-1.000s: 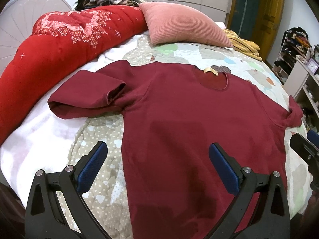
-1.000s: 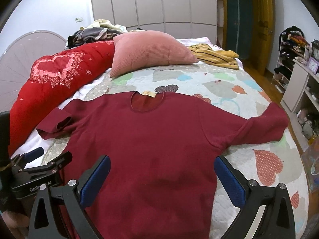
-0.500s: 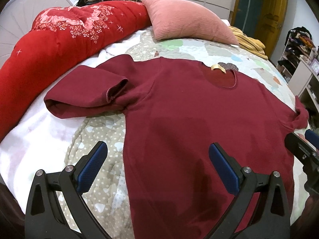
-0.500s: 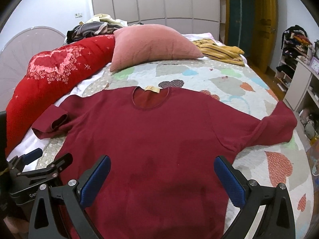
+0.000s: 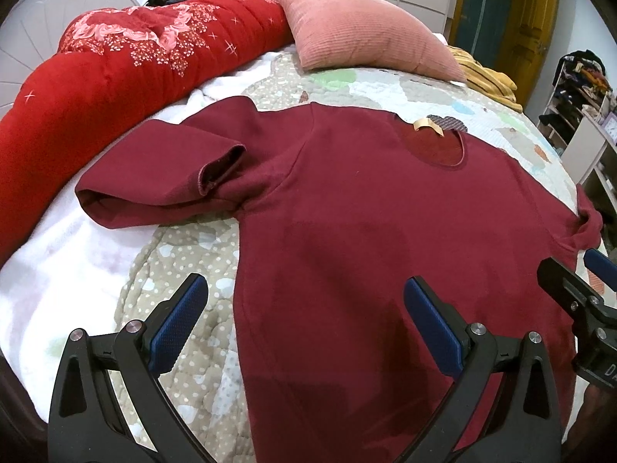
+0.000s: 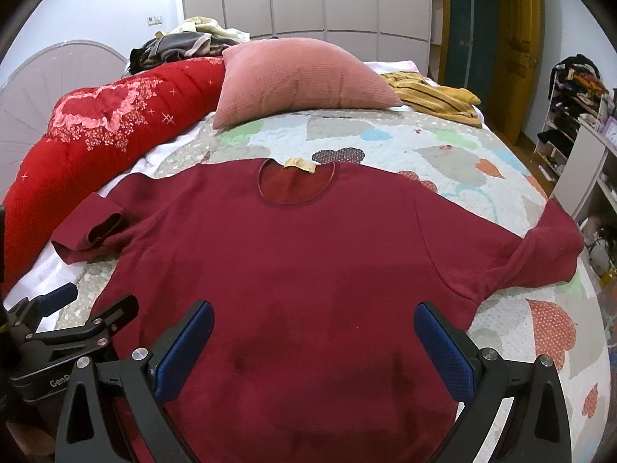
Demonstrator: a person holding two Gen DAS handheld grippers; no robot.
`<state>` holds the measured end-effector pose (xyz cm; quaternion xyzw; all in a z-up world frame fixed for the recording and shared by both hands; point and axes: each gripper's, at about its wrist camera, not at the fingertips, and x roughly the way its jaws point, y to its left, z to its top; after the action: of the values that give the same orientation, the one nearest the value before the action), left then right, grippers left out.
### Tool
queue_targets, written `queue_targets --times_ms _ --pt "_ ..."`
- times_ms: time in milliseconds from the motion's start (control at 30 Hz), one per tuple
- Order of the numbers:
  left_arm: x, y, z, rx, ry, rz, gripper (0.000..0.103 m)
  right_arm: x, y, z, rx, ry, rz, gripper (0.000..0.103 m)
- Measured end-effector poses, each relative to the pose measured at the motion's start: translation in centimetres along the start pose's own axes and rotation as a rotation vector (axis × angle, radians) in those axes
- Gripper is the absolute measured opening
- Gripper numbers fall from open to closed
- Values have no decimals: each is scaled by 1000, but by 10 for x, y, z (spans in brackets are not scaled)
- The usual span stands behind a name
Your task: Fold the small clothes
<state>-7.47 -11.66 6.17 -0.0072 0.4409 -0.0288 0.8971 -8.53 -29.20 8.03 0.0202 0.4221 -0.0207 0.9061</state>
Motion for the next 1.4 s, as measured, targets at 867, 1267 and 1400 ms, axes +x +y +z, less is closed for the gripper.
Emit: queue_targets --times_ms 867,1267,1400 --pt "10 16 2 -29 19 16 102 21 21 4 -54 28 7 103" --pt "16 25 3 -39 23 39 102 33 34 8 -70 41 16 103" --pt "17 31 3 -51 22 42 102 36 37 10 -68 43 26 103"
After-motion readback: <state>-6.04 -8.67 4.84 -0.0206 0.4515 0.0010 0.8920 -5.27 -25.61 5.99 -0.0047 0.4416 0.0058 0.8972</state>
